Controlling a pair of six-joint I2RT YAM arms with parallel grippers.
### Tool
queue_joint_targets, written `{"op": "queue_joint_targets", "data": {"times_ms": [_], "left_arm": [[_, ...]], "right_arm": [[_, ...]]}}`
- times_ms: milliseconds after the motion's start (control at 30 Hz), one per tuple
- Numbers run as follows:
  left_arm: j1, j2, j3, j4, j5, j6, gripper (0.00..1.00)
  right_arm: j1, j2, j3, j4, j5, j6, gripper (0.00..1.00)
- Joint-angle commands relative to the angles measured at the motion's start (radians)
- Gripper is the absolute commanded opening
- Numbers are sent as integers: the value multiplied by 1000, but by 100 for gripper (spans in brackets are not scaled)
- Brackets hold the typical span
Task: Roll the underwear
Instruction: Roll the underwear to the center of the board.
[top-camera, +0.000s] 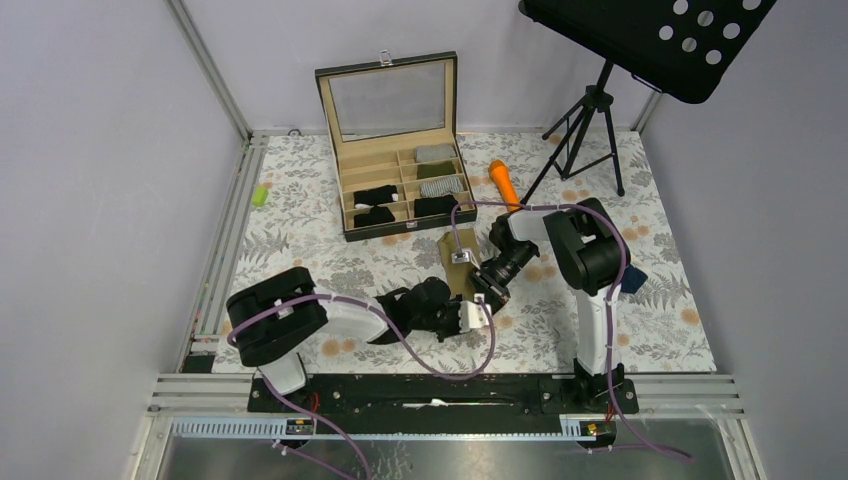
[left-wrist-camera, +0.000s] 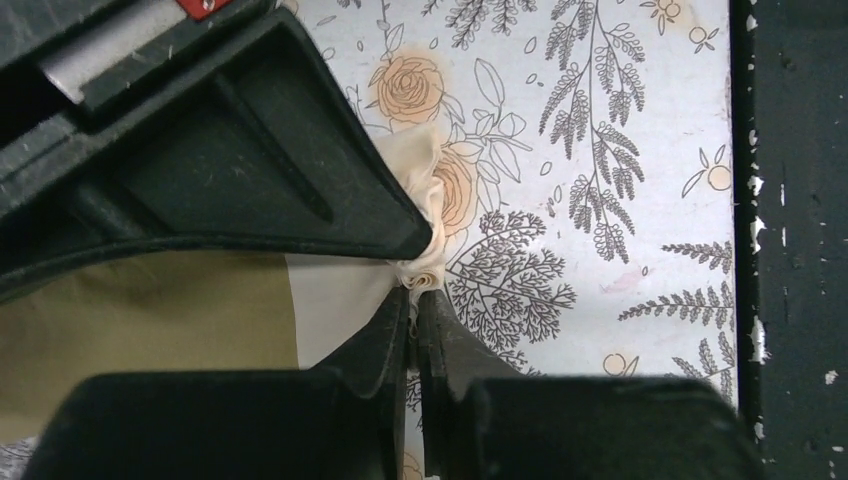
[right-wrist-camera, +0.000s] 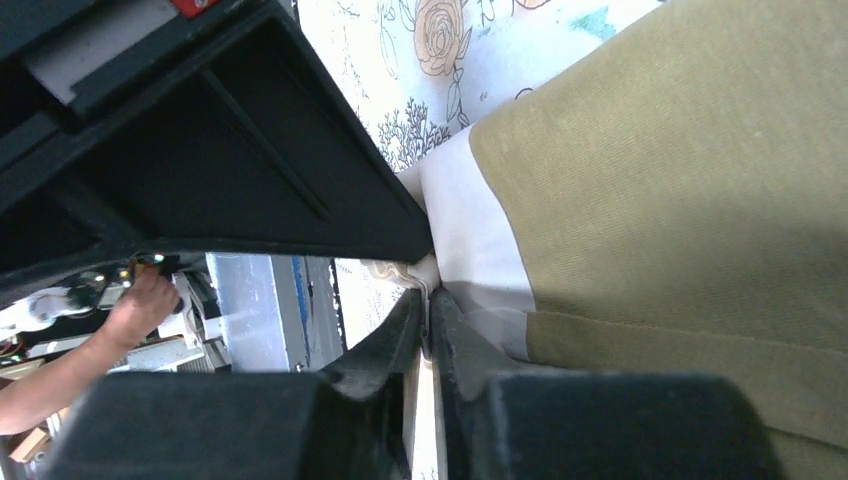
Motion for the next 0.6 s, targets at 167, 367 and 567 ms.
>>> {"op": "queue_joint_targets", "data": {"times_ms": [167, 367, 567], "left_arm": [[155, -61, 75, -145, 245, -275, 0], [300, 34, 131, -137, 522, -535, 0], [417, 175, 209, -94, 689, -691, 0]], "right_arm": [[-94, -308, 36, -81, 14, 68, 41], [-133, -619, -137, 228, 156, 299, 42], [-111, -936, -434, 614, 311, 310, 50]]}}
